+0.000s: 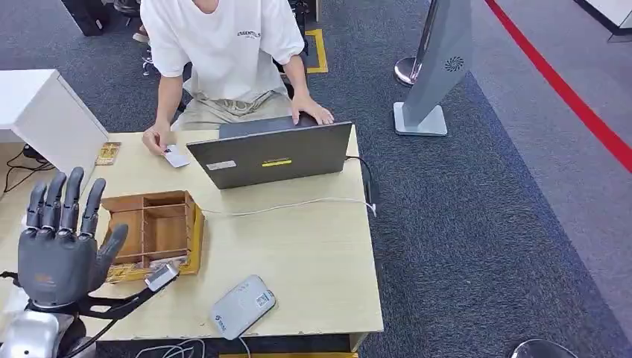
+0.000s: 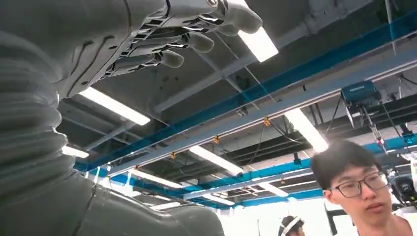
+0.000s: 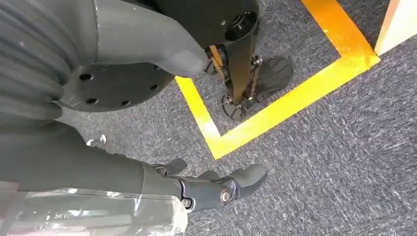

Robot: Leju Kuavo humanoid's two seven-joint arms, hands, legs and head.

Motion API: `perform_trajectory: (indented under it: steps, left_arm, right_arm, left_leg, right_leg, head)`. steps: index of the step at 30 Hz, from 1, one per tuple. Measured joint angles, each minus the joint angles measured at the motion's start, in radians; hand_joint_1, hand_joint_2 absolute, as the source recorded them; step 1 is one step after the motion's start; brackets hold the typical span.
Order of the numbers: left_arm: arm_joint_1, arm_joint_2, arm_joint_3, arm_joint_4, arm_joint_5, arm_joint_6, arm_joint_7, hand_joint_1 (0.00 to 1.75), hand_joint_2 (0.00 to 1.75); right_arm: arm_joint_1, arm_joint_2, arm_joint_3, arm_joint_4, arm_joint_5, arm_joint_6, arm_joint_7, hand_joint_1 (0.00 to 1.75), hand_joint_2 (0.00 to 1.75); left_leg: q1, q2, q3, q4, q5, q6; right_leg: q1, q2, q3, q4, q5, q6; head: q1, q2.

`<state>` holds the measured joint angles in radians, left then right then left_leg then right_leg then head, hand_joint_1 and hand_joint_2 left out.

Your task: Pass the card to the sensor for recognition and then transmit it.

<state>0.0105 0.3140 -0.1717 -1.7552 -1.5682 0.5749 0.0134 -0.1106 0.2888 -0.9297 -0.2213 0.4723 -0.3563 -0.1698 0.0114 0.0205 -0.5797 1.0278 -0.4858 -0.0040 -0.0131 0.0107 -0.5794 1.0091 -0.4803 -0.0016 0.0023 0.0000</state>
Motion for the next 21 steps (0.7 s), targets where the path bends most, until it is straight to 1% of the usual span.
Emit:
perform_trajectory:
  steps: [3,8,10,15,17,21]
  left_arm:
    - [0.018,0.0,-0.003,-0.015,0.014,-0.036,-0.001,0.0,1.75]
    - [0.065,0.023,-0.04,-0.024,0.08,-0.192,-0.006,0.0,1.75]
    - [0.071,0.038,-0.055,-0.024,0.111,-0.237,-0.009,0.0,1.75]
    - [0.071,0.057,-0.072,-0.024,0.128,-0.257,-0.013,0.0,1.75]
    - [0.071,0.064,-0.075,-0.024,0.142,-0.289,-0.014,0.0,1.75]
    - [0.07,0.092,-0.08,-0.024,0.187,-0.362,-0.027,0.0,1.75]
  right_arm:
    - [0.0,-0.001,-0.002,0.0,-0.008,-0.002,-0.001,0.0,1.75]
    - [0.001,-0.003,-0.021,0.0,-0.023,0.005,-0.002,0.0,1.75]
    - [0.002,-0.005,-0.025,0.0,-0.023,0.012,-0.002,0.0,1.75]
    - [0.003,-0.01,-0.027,0.0,-0.023,0.014,0.0,0.0,1.75]
    - [0.004,-0.01,-0.029,0.0,-0.025,0.014,-0.001,0.0,1.75]
    - [0.006,-0.013,-0.035,0.0,-0.029,0.018,-0.002,0.0,1.75]
  left_leg:
    - [0.0,0.0,0.0,0.0,0.0,0.001]
    - [0.0,0.0,0.0,0.0,0.0,0.001]
    - [0.0,-0.001,0.0,0.0,0.0,0.001]
    - [0.0,-0.001,0.0,0.0,0.0,0.001]
    - [0.0,-0.001,0.0,0.0,0.0,0.001]
    - [0.0,-0.001,0.0,0.0,0.0,0.001]
  right_leg:
    - [0.0,0.0,0.001,0.0,0.0,0.0]
    - [0.0,0.0,0.001,0.0,0.0,0.0]
    - [0.0,0.0,0.001,0.0,0.0,0.0]
    - [0.0,-0.001,0.001,0.0,0.0,0.0]
    - [0.0,-0.001,0.001,0.0,0.0,0.0]
    - [0.0,-0.001,0.001,0.0,0.0,0.0]
  head:
    - [0.0,0.0]
    - [0.0,0.0]
    - [0.0,0.0]
    - [0.0,0.0]
    - [0.0,0.0]
    - [0.0,0.0]
